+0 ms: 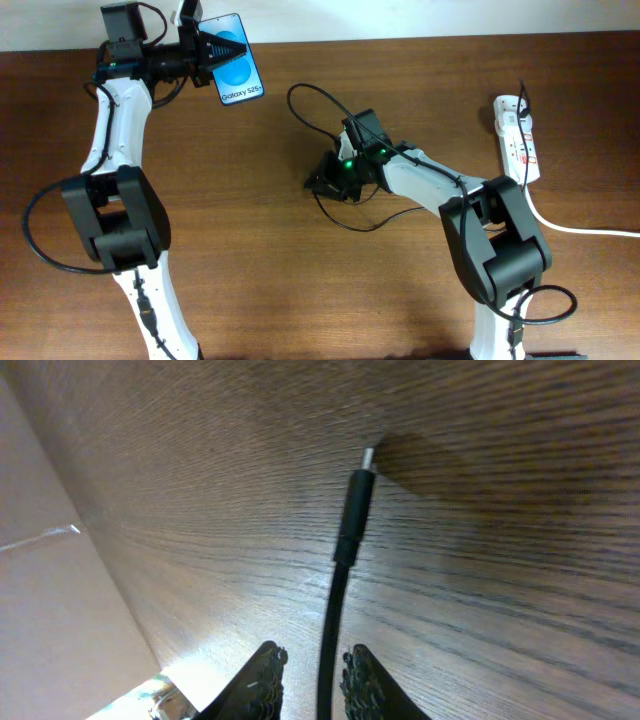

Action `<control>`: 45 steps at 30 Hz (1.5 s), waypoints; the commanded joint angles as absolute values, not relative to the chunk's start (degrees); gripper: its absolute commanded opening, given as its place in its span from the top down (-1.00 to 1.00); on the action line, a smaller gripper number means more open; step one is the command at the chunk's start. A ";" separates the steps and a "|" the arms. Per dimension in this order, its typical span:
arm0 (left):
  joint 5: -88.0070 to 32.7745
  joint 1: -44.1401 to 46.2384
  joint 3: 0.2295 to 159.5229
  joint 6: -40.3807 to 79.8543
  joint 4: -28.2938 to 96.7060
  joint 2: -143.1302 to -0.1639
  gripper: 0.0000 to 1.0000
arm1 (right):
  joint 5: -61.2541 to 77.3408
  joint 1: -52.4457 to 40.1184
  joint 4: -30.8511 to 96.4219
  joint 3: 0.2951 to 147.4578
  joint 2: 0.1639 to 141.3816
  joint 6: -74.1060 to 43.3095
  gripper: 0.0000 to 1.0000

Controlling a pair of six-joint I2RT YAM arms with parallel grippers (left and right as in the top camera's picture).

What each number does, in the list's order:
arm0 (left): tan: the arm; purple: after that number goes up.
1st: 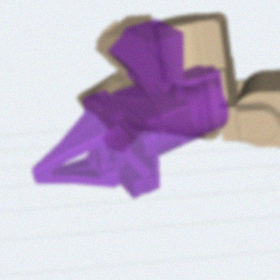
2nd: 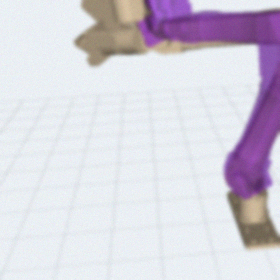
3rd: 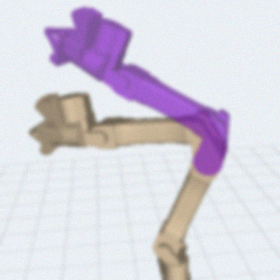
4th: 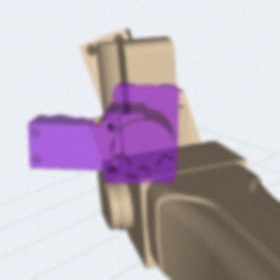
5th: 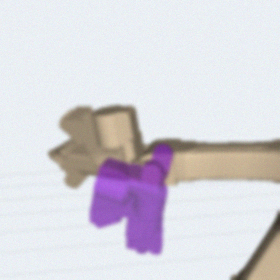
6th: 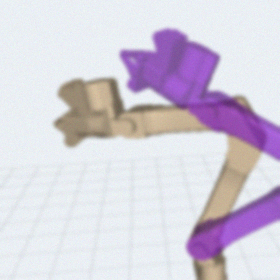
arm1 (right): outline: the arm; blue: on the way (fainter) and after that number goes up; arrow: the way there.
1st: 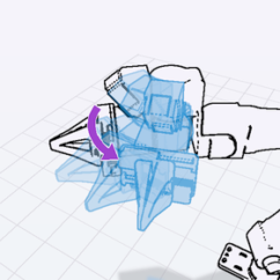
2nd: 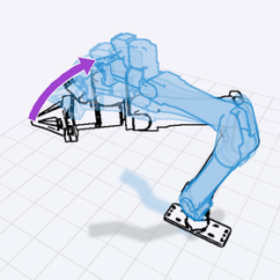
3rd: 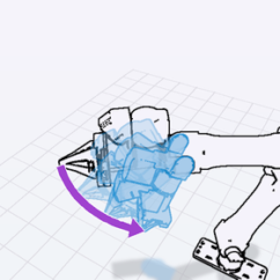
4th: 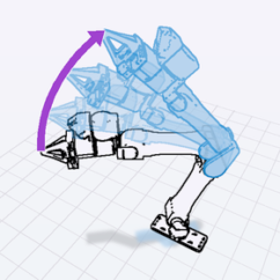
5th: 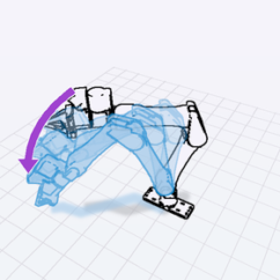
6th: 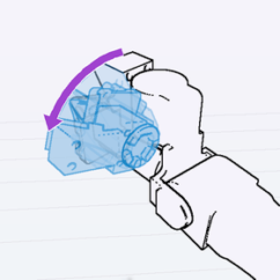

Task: Plug charger to phone and switch on socket

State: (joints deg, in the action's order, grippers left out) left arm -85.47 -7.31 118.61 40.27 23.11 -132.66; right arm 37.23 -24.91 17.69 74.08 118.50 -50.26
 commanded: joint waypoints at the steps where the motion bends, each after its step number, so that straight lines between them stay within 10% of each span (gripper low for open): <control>1: -86.61 -7.29 118.93 39.38 22.98 -131.46 1.00 | 38.35 -24.67 17.04 75.05 120.42 -50.94 0.54; 6: -86.80 -7.29 118.93 39.38 23.03 -131.46 1.00 | 38.09 -24.69 15.16 75.05 121.47 -50.85 0.92; 18: -90.19 -4.03 118.93 41.56 23.00 -131.44 1.00 | 59.42 -24.01 16.19 74.56 99.53 -21.10 0.91; 26: -88.73 -0.16 120.05 43.38 22.52 -131.11 1.00 | 52.53 -20.67 -3.51 53.04 90.35 -36.38 0.91; 34: -81.36 -0.03 120.05 46.37 20.75 -131.13 1.00 | 32.34 -26.85 6.44 51.05 98.17 -43.09 0.89; 40: -80.60 -1.56 120.05 47.77 19.94 -131.13 1.00 | 24.12 -28.86 8.21 51.40 98.85 -43.40 0.10; 45: -80.73 -1.56 120.05 47.75 19.94 -131.13 1.00 | 25.12 -29.12 15.05 57.98 104.36 -38.46 0.00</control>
